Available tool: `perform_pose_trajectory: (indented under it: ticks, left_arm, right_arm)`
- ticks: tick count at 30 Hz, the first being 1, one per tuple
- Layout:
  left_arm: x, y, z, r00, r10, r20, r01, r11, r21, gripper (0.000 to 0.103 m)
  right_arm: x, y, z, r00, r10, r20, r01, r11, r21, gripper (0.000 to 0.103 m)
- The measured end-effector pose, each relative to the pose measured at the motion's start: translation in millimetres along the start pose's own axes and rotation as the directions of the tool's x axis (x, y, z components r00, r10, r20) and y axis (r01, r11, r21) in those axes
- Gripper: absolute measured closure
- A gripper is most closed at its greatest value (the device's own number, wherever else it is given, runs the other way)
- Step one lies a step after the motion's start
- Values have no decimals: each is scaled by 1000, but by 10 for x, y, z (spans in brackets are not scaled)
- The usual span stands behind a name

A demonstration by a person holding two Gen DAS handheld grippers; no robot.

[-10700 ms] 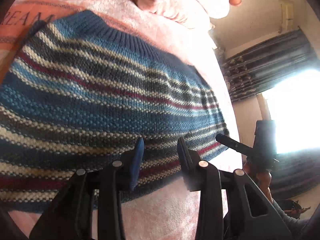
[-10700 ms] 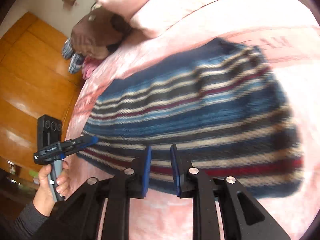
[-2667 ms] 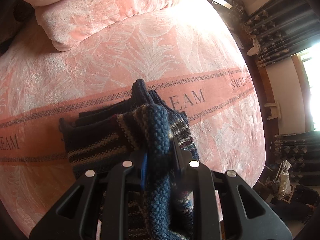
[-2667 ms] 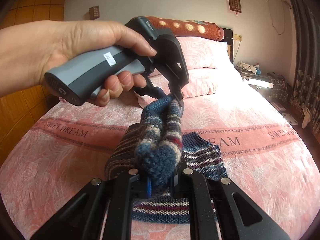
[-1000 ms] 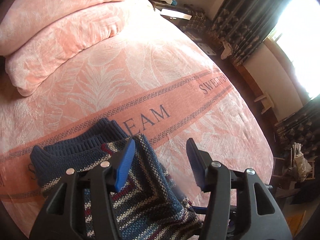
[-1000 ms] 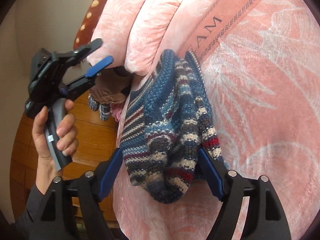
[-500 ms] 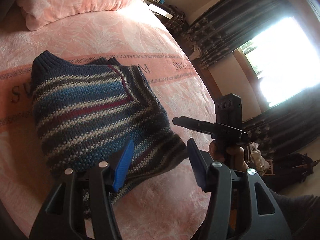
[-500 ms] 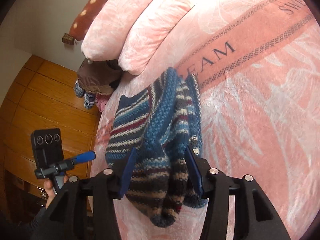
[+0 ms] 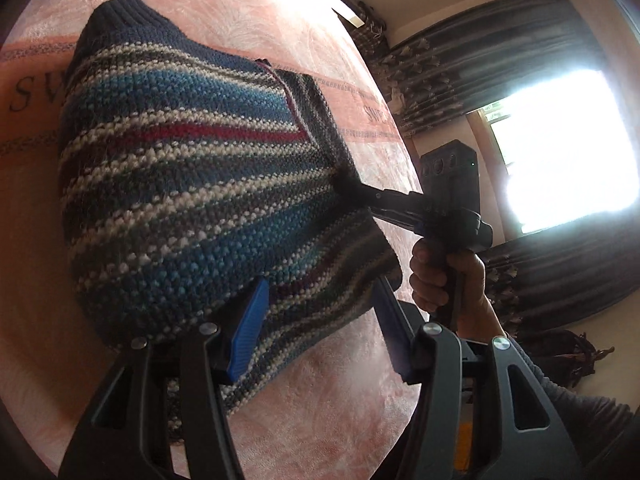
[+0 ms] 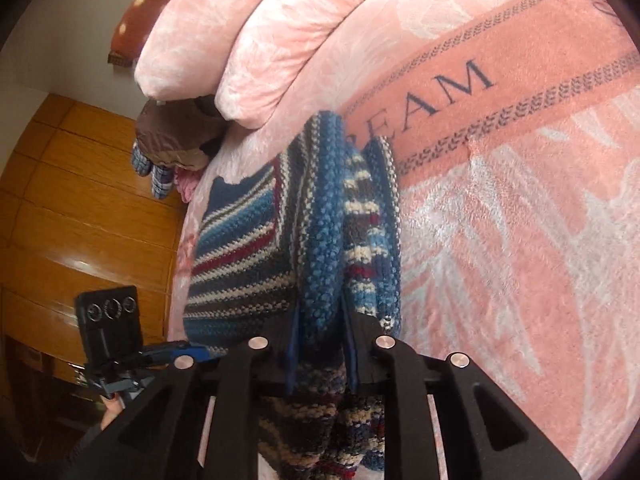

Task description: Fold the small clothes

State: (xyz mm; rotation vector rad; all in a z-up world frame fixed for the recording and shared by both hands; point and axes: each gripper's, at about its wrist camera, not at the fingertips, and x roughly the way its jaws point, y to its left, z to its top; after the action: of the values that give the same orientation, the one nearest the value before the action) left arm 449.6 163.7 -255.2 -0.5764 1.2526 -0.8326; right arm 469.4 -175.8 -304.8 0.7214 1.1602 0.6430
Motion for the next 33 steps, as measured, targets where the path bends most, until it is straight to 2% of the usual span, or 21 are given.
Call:
perform_pose_trajectory:
  ticks: [1,2,5,7,8,9,10,11,14,18,19,21,22,23,25,26,27,28,30,32,33]
  left_arm:
    - [-19,0,-9,1000,-14,4,14,1000,0,51]
    - [-51,-5,-17,999,-33,11,33,999,-2,51]
    - [-207,-73,20,997,-54,58,53,998,16,51]
    - [-316,-83,71,994,-51,100,50,999,17,50]
    - [-330,-63,118,993,-48,104,48,999,7,50]
    - [-330,-45,144,994,-39,102,39,999,-2,50]
    - [-314,-28,158,995,-26,98,26,1000,-6,50]
    - [-277,-15,174,996,-17,85,18,1000,-12,50]
    - [-144,19,167,998,8,55,-7,1000,-17,50]
    - [-132,70,166,997,-18,76,20,999,-27,50]
    - [-112,76,168,997,-19,76,22,999,-28,50]
    - [-70,99,174,998,-9,66,12,999,-37,50]
    - [-68,107,183,998,-7,61,10,999,-45,51]
    - [-117,97,184,998,-18,60,21,998,-52,52]
    - [-225,-23,257,996,-50,78,51,999,-9,52]
    - [-292,-87,317,994,-55,94,54,998,17,52]
    - [-364,-123,393,991,-62,117,58,998,36,51]
    - [-434,-131,459,989,-61,138,55,998,44,50]
    - [-505,-46,642,984,-38,173,34,999,24,50]
    - [-465,111,808,987,-10,161,12,1000,-12,49]
    - [-396,222,868,991,-1,136,7,999,-43,49]
  right_arm:
    - [-86,-44,44,999,7,39,-8,1000,26,71]
    - [-125,-86,93,999,-1,53,-1,999,48,59]
    - [-13,-136,212,1000,11,-15,-9,997,76,48]
    - [53,-115,235,999,4,-46,-2,998,62,49]
    - [86,-77,238,998,13,-66,-9,999,46,52]
    - [129,-22,232,996,18,-86,-15,999,30,62]
    - [141,31,222,995,-4,-95,3,1000,-2,65]
    - [156,75,218,994,-25,-102,22,999,-33,75]
    - [146,136,200,993,-53,-102,45,996,-80,82]
    - [-101,224,212,995,-88,49,94,987,-133,99]
    - [-99,158,209,992,-108,66,115,986,-117,99]
    - [129,-19,174,995,-92,-30,90,993,-72,99]
    - [191,-36,145,994,-106,-42,102,991,-85,98]
    - [194,-15,152,993,-110,-35,107,990,-91,97]
    - [114,-5,224,999,-44,-20,43,997,-57,89]
    - [80,1,285,1000,-16,-4,16,999,-36,80]
    - [54,3,364,1000,-5,17,5,1000,-19,60]
    - [55,4,449,999,-6,34,6,1000,-4,52]
    - [172,24,620,1000,8,15,-9,1000,15,47]
    - [360,53,744,1000,-10,-24,11,1000,18,43]
    - [475,65,778,999,-14,-45,15,1000,19,49]
